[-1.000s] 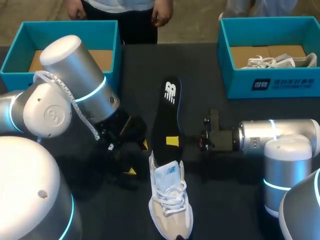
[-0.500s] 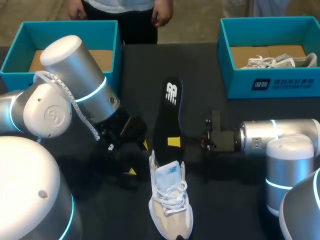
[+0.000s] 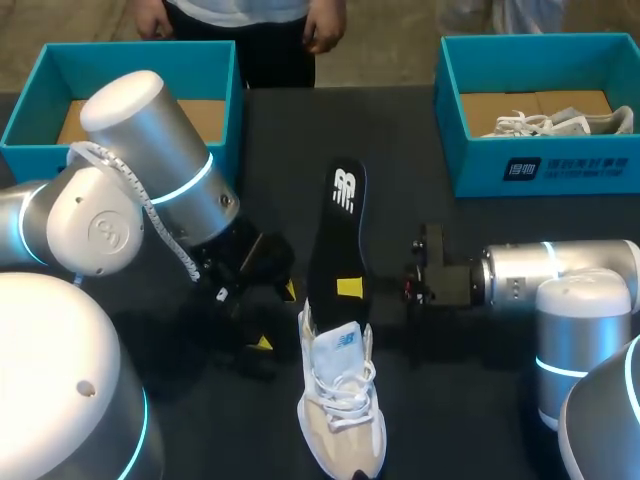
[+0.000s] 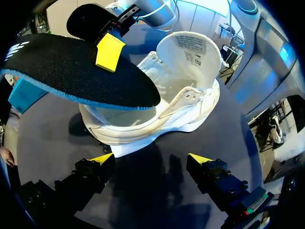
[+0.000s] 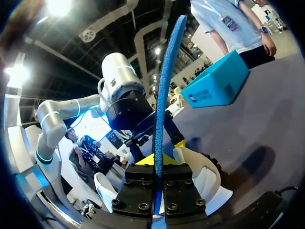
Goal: Take the shoe out of the shoebox, open the shoe tongue, remove and reinsert the insole, then place the shoe into the shoebox
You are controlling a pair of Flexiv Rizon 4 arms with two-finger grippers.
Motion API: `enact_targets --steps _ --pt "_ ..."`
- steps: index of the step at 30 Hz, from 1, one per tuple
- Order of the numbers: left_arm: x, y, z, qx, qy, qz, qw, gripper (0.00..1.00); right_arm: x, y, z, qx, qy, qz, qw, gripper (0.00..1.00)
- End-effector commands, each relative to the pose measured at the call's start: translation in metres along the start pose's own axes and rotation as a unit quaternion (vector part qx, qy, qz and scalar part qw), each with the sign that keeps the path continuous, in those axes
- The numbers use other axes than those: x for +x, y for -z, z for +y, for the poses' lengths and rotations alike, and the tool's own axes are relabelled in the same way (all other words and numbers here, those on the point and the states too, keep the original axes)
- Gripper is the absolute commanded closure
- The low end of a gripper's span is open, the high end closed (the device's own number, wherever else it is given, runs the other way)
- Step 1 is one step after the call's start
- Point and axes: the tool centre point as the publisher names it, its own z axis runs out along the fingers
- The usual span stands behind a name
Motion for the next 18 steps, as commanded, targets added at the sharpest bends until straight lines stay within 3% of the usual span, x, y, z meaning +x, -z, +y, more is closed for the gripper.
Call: enact_targets --steps 1,18 --pt "0.0011 -0.0002 -0.0008 -0.002 0.000 -0.001 1.000 0.00 -0.0006 -0.0055 0.0005 0.000 0.001 0.000 1.000 1.00" --pt "0.0011 -0.0002 -0.0008 -0.002 0.000 -0.001 1.000 0.00 -0.0053 -0.0101 -0.0044 -0.009 -0.003 0.013 1.000 1.00"
